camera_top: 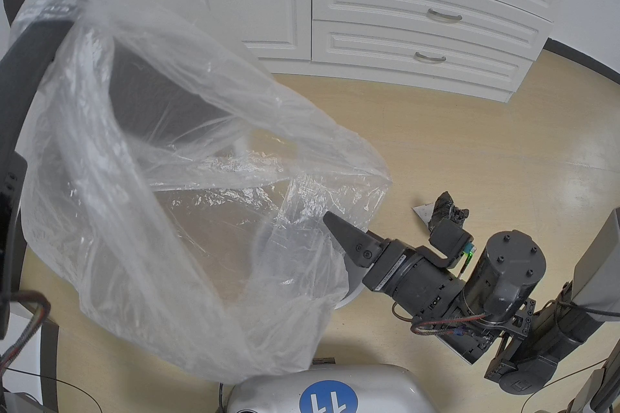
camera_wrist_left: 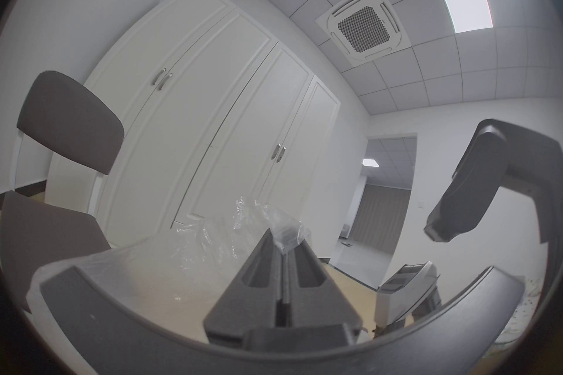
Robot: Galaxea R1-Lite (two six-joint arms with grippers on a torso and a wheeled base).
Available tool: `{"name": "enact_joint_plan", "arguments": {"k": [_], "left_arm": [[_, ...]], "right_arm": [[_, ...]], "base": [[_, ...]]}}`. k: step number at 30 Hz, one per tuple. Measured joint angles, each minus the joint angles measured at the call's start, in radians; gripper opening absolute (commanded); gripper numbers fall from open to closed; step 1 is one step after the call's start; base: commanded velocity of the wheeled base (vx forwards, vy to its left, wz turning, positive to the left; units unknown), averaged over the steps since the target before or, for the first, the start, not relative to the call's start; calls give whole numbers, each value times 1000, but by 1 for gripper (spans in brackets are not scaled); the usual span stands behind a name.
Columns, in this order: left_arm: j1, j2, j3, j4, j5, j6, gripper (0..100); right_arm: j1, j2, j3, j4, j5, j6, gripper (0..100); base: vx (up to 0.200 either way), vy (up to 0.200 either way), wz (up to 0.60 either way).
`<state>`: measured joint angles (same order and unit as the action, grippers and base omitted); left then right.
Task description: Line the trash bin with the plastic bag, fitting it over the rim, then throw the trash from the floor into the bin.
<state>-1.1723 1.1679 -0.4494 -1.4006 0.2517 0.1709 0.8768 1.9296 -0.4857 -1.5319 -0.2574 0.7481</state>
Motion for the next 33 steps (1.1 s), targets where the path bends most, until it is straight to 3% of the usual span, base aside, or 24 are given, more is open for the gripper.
{"name": "enact_joint_plan", "arguments": {"k": [5,33], "left_arm": [[-60,-22,1,1,0,-1,0],[-153,-30,12,2,2,-23,0]], "right_arm": [[1,23,46,-20,35,-5,100],[18,-7,56,-21,24,-51,100]], "base": [[0,0,0],[0,0,0]]}}
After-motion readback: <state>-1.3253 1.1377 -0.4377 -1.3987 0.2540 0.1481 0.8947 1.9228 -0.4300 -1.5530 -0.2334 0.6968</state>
